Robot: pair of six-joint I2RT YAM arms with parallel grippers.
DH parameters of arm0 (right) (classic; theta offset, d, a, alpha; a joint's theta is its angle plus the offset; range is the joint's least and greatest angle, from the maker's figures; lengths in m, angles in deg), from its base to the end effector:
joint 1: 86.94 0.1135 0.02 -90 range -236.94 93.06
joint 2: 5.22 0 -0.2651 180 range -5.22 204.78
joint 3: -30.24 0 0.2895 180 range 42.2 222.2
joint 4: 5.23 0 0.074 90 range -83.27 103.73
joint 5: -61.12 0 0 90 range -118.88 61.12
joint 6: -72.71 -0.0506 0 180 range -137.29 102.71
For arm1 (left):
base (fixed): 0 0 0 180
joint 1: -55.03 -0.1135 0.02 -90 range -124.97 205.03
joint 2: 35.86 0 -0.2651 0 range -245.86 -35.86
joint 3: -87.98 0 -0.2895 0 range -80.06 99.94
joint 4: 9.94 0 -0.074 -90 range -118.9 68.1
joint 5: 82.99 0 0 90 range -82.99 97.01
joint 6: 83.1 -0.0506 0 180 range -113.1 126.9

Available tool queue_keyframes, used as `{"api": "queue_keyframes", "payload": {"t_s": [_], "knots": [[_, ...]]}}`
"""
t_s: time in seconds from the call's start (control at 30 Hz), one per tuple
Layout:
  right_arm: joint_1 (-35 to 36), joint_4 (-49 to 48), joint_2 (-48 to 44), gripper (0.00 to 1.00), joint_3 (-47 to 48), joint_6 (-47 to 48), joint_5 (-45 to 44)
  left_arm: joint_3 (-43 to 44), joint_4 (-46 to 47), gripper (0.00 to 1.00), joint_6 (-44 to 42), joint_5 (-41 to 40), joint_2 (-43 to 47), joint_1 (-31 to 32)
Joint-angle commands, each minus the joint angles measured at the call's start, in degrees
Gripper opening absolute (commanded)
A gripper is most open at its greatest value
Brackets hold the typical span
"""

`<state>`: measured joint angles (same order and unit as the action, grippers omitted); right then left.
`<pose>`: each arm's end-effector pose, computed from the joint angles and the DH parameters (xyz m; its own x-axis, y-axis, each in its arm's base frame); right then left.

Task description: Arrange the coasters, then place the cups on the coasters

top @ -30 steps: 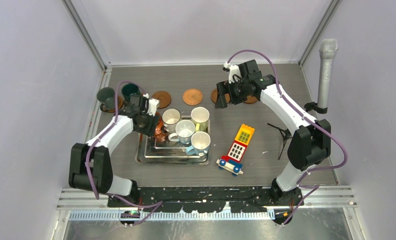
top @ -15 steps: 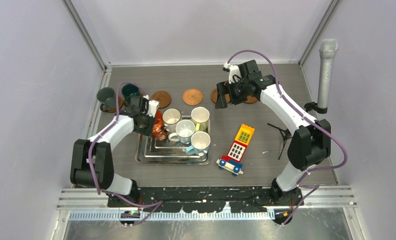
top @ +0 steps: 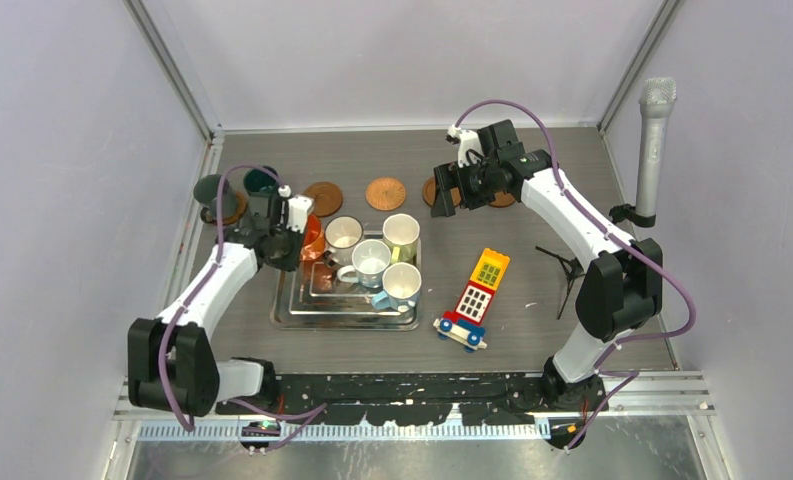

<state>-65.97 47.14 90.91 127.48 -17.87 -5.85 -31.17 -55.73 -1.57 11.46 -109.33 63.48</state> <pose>0.3788 0.1664 0.2887 -0.7339 -0.2713 -0.6227 -0.5506 0.7745 0.3115 0.2885 -0.0468 0.1984 -0.8059 0.2682 -0.5279 0.3088 0.9511 0.0118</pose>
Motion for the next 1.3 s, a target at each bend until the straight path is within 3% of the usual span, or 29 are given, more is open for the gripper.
{"api": "queue_keyframes", "payload": {"t_s": [0.0,0.27,0.7,0.97,1.27], "knots": [[-0.1,-1.2,-1.4,0.88,0.2,0.2,0.3,6.7,0.0,0.00,-1.7,4.2,5.1,-0.4],[-0.2,-1.2,-1.3,0.88,0.4,0.2,0.1,17.5,-1.1,0.00,-2.5,6.6,2.9,-0.3],[-0.3,-1.4,-1.3,0.88,0.7,0.2,-0.9,36.7,0.7,0.00,-1.2,1.3,-16.2,-0.4],[-0.3,-1.4,-1.7,0.88,0.7,1.5,-1.7,37.0,7.8,0.00,-5.9,0.1,-25.5,-1.0],[-0.4,-1.4,-1.8,0.88,1.1,1.6,-2.3,39.4,8.3,0.00,-4.3,1.5,-33.8,-1.5]]}}
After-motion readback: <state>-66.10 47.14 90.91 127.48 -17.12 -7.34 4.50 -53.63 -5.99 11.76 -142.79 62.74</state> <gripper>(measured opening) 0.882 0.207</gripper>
